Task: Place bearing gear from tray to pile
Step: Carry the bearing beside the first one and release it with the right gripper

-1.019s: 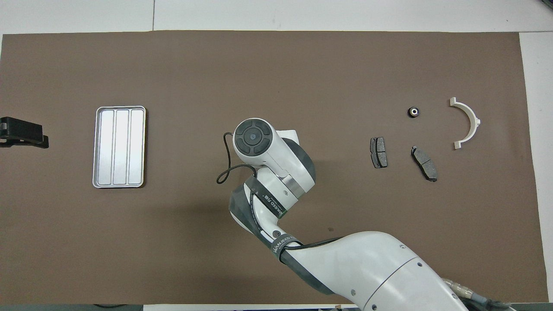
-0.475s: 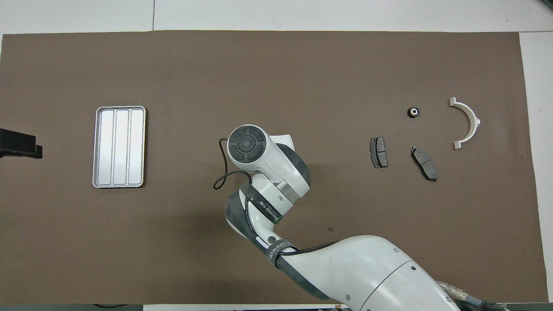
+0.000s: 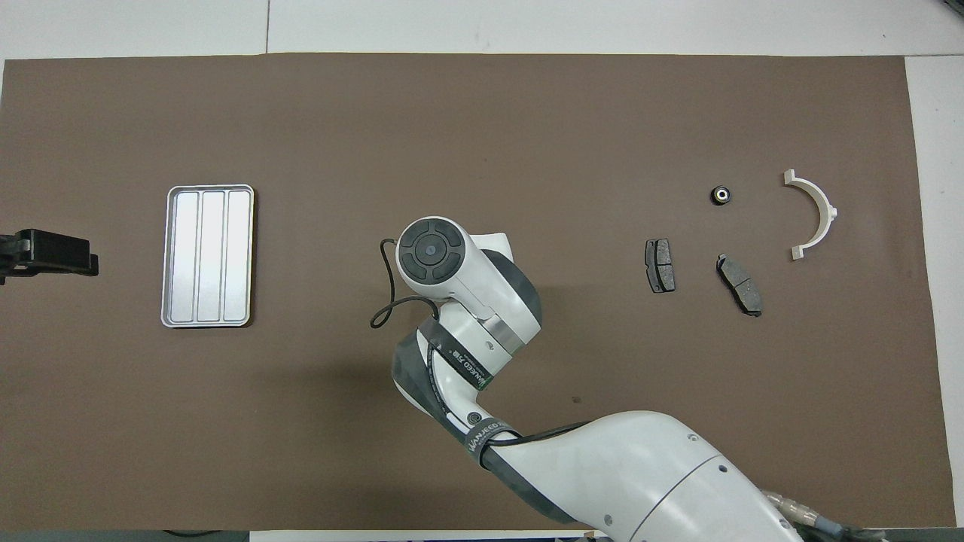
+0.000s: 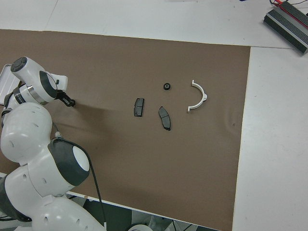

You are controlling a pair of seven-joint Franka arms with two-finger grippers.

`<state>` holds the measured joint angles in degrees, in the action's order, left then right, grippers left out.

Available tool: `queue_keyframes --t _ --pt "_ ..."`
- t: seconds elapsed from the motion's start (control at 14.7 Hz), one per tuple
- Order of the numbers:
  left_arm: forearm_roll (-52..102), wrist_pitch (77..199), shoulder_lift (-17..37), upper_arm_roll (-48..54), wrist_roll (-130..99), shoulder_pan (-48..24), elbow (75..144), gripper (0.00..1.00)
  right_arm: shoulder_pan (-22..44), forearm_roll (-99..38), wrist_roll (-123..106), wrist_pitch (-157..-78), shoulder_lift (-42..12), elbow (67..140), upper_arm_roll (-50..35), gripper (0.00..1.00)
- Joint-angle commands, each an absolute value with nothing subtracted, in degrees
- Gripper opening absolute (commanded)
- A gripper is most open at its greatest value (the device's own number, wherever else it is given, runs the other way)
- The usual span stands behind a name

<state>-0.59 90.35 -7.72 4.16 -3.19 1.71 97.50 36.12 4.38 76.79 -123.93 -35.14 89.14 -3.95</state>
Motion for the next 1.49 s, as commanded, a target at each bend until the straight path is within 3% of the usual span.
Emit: queue_keyframes --t 0.0,0.27,0.48,0.61,0.95,1.43 --pt "0.1 92.6 -10.1 4.3 -2.5 0.6 100.1 1.00 35.3 5.1 78.0 -123.5 -34.8 90.1 -4.0 0.00" --pt "0.1 93.5 -10.1 4.3 -2.4 -0.1 100.1 1.00 33.1 5.5 71.9 -114.1 -34.8 83.4 -3.7 0.00" --pt "0.1 93.6 -9.9 4.3 -2.4 -0.2 99.9 1.00 26.0 5.4 56.8 -105.1 -32.3 79.6 -3.9 0.00" --pt "0.1 93.6 -9.9 4.3 -2.4 -0.2 99.8 1.00 21.6 5.4 43.7 -104.1 -30.9 79.8 -3.7 0.00" --pt "0.1 92.5 -10.1 4.3 -2.3 -0.2 100.0 1.00 10.2 4.7 23.7 -113.3 -30.8 86.9 -3.9 0.00" --pt "2.6 88.3 -10.3 4.3 -2.4 -0.1 99.8 1.00 5.4 5.5 12.9 -126.6 -32.5 93.0 -3.6 0.00"
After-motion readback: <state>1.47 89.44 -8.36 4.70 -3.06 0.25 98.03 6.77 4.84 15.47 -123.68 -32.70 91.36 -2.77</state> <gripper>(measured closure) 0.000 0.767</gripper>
